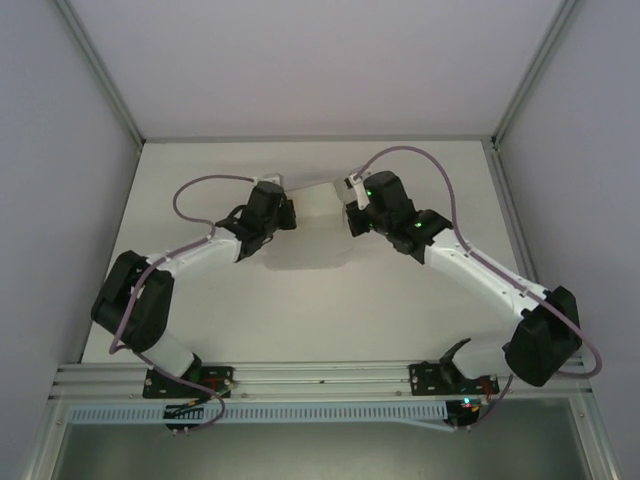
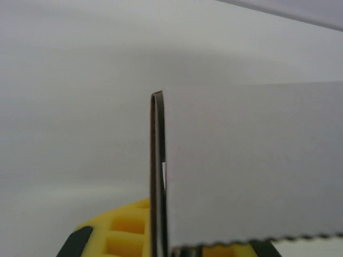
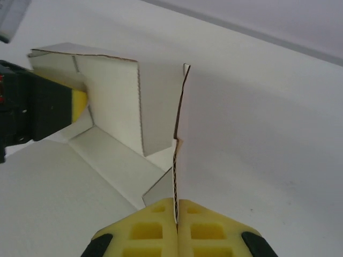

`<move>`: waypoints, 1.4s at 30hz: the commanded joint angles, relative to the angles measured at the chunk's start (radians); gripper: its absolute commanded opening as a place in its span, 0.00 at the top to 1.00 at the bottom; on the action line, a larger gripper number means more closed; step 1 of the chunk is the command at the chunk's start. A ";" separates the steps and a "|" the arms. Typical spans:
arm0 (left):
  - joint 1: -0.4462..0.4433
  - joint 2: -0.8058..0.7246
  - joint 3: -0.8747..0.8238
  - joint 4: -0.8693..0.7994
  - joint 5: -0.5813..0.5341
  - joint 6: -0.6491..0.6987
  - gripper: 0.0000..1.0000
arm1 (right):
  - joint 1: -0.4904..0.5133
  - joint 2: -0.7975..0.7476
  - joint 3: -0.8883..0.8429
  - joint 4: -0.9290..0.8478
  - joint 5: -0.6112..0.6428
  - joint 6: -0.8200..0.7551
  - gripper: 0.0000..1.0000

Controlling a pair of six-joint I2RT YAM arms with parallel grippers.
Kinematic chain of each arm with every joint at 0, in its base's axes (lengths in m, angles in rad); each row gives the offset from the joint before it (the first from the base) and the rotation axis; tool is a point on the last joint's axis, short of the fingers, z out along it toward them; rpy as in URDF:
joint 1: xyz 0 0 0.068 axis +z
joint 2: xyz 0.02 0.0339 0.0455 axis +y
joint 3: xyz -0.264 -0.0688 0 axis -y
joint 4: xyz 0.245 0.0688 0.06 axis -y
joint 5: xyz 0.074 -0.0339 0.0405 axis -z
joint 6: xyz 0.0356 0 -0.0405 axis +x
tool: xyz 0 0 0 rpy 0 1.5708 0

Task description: Assemble paper box

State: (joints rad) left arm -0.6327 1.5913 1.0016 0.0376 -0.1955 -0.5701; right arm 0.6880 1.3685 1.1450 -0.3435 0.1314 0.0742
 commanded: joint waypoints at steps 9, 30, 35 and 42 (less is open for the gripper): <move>-0.051 -0.007 0.040 0.025 0.010 -0.026 1.00 | 0.128 0.231 0.168 -0.018 0.220 0.145 1.00; -0.061 -0.062 0.043 0.015 0.067 -0.066 1.00 | 0.226 0.553 0.453 -0.308 0.871 0.186 0.98; -0.061 -0.066 0.041 0.020 0.073 -0.079 1.00 | 0.219 0.512 0.382 -0.186 0.751 0.191 0.98; -0.058 -0.088 0.026 0.027 0.066 -0.060 1.00 | 0.181 0.390 0.231 -0.033 0.518 0.174 0.81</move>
State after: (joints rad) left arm -0.6495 1.5776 1.0061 -0.0063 -0.2146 -0.6708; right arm 0.8944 1.8069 1.4483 -0.4709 0.8314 0.2455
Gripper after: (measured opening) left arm 0.069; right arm 0.174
